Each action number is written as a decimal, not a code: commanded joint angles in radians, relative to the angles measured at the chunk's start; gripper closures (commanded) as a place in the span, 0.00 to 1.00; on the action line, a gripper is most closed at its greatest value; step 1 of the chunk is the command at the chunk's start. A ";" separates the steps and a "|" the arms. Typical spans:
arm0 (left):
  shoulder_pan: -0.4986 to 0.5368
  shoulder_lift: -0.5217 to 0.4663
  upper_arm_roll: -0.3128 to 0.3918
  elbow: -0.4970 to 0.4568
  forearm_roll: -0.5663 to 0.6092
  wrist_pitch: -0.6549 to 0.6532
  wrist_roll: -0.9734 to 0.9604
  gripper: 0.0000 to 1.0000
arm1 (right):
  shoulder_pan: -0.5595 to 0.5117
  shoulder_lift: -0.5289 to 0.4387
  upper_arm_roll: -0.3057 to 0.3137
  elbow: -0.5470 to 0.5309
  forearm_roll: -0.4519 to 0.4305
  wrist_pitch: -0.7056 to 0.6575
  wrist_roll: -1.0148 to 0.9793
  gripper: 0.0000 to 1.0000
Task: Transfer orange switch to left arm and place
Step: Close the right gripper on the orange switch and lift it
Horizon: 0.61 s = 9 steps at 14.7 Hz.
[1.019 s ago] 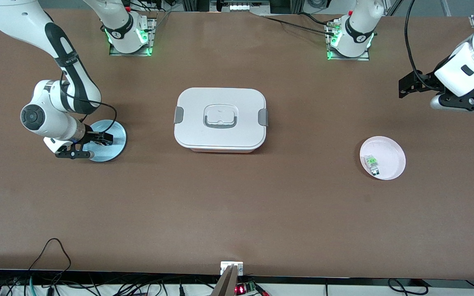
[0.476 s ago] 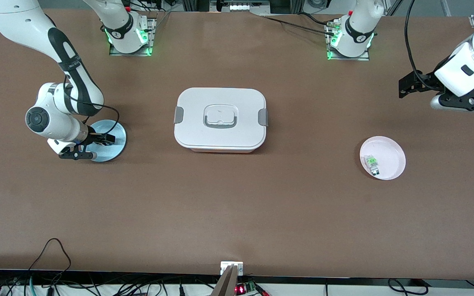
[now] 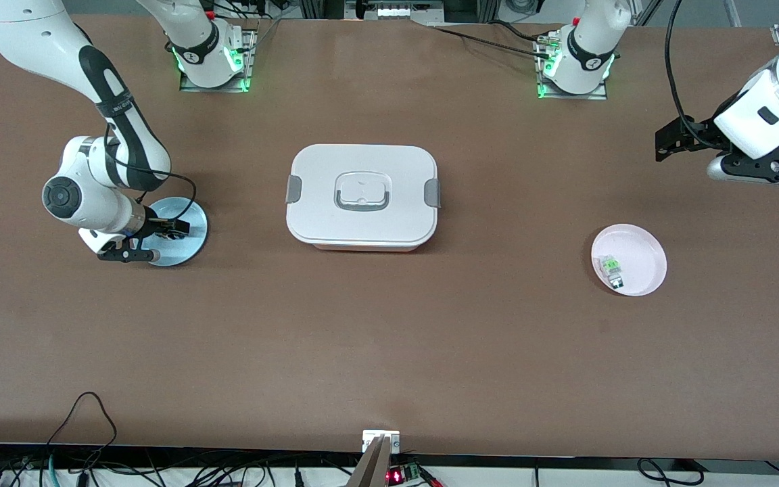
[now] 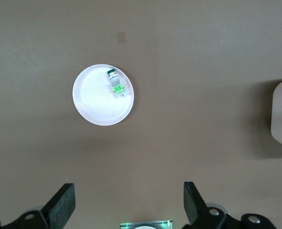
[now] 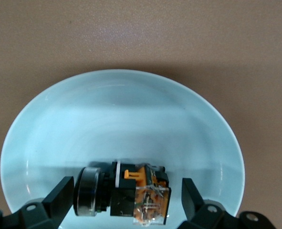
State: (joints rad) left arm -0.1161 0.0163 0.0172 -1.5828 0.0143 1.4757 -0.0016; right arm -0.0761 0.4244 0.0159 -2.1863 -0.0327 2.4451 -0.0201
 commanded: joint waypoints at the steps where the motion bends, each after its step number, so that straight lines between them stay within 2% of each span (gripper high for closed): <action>1: -0.004 0.014 0.001 0.037 -0.013 -0.026 -0.011 0.00 | -0.008 -0.007 0.006 -0.006 0.011 -0.011 -0.014 0.05; 5: -0.004 0.014 0.001 0.037 -0.013 -0.026 -0.011 0.00 | -0.008 -0.006 0.006 -0.006 0.011 -0.011 -0.018 0.16; 9: -0.004 0.014 0.001 0.037 -0.013 -0.026 -0.011 0.00 | -0.008 -0.007 0.006 -0.004 0.011 -0.024 -0.049 0.45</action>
State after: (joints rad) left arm -0.1161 0.0163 0.0172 -1.5828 0.0143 1.4757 -0.0016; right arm -0.0761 0.4239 0.0159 -2.1862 -0.0327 2.4400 -0.0282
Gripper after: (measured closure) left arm 0.000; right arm 0.273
